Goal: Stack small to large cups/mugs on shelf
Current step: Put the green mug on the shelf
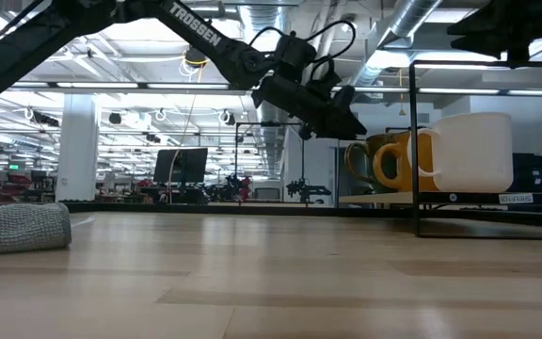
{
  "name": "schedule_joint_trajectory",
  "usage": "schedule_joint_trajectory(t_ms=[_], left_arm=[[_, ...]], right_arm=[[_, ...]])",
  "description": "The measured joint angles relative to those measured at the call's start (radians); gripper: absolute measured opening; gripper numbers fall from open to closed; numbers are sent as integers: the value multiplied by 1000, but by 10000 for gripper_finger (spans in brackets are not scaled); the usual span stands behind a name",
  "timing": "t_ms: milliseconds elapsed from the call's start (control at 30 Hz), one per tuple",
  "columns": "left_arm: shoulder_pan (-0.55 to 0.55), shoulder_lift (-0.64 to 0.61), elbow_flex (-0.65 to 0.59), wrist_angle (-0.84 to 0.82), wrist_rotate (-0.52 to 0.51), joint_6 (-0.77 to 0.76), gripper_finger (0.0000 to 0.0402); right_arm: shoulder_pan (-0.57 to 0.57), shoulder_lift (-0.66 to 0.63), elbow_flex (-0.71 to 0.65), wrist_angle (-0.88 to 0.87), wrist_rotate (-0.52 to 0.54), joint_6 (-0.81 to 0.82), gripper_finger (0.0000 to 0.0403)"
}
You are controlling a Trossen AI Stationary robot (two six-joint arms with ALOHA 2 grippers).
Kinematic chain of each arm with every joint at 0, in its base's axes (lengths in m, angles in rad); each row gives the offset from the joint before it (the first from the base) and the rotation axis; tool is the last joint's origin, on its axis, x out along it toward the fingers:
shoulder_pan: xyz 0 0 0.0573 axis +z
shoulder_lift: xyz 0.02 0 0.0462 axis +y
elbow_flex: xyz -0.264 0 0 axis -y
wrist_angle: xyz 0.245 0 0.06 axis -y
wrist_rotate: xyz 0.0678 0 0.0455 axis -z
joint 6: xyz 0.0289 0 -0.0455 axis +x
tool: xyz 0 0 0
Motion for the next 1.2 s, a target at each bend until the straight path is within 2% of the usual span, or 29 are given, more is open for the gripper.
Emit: schedule_joint_trajectory(t_ms=[633,1000,1200], left_arm=[[10,-3,1,-10,16,-10,171],[11,-16,183,-295,16,-24,171],[24,-103,192,-340,13,-21,171]], right_arm=[[0,0,0,7,0,33,226],[0,0,0,14,3,54,226],[-1,0,0,14,4,59,226]])
